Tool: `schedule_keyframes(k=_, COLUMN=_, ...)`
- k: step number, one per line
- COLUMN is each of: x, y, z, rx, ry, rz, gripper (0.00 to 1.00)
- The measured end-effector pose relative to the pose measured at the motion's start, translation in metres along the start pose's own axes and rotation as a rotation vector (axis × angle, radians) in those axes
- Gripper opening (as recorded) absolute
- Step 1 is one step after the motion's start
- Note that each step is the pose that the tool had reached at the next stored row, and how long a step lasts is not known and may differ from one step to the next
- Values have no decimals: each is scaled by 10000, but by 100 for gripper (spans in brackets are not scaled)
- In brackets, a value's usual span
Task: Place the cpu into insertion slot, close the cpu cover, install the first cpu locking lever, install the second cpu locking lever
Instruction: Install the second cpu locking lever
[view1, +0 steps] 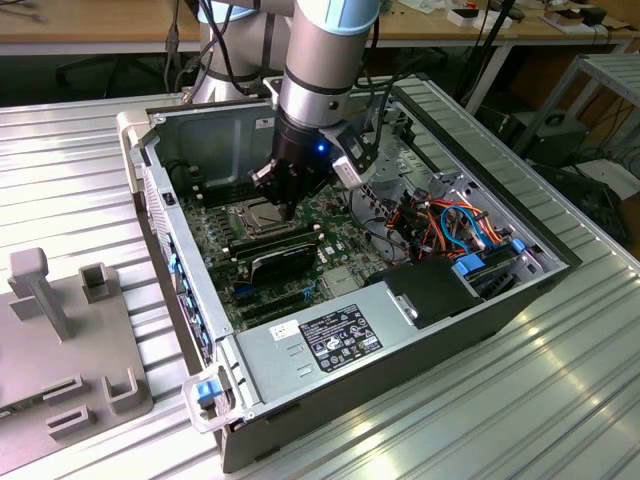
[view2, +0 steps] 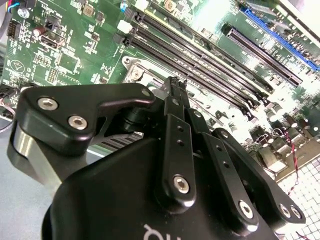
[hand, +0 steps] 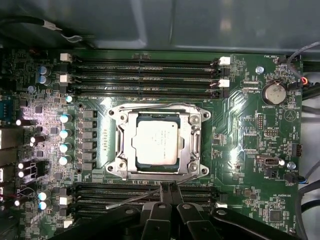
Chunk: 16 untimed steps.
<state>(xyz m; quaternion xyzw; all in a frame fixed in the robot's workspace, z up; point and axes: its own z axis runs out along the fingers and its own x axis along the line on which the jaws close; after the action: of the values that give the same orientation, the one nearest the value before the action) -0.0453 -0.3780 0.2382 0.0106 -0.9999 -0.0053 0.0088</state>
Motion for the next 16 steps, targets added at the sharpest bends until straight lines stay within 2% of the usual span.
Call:
schedule_keyframes(k=4, x=42, y=-27, z=1, rx=2, ry=1, rz=-7, gripper=11)
schedule_keyframes(k=7, x=85, y=-55, z=4, rx=40, ry=2, rz=-8, gripper=11)
schedule_keyframes(k=14, x=312, y=-53, z=55, rx=47, ry=5, rz=-7, gripper=11)
schedule_keyframes(k=16, x=334, y=-53, z=91, rx=47, ry=5, rz=-8, gripper=11)
